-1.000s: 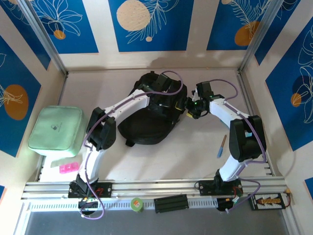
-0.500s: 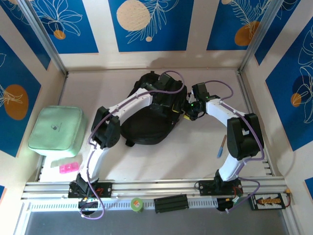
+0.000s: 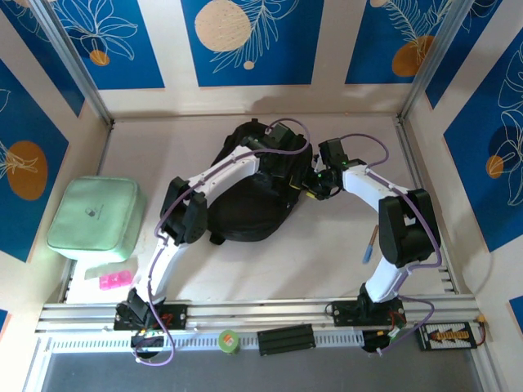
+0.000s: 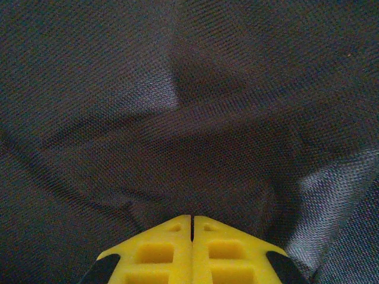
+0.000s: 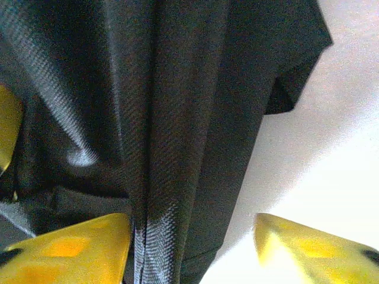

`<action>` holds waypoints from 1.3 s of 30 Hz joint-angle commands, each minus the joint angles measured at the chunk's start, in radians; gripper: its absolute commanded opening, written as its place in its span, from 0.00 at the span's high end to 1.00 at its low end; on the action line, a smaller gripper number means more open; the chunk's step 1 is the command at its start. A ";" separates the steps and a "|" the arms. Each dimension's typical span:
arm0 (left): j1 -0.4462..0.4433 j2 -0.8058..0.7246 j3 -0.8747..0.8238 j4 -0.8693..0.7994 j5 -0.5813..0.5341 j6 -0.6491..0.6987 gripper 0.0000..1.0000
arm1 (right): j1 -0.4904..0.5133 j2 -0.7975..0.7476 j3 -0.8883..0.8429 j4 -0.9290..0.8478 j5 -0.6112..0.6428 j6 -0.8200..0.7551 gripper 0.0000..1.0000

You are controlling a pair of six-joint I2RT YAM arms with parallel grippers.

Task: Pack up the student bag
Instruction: Unzip the student bag at the top-center of the table.

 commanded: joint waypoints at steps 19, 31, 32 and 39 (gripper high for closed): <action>0.212 -0.233 -0.261 0.086 -0.121 0.156 1.00 | 0.039 0.050 0.041 -0.157 0.371 0.004 0.93; 0.258 -0.478 -0.549 0.123 -0.078 0.106 1.00 | 0.033 0.071 0.114 0.025 0.121 -0.247 0.95; 0.259 -0.514 -0.587 0.131 -0.073 0.095 1.00 | 0.034 0.088 0.139 0.026 0.089 -0.264 0.95; 0.258 -0.774 -0.896 0.238 0.066 0.013 1.00 | 0.028 0.154 0.316 -0.018 -0.082 -0.317 0.63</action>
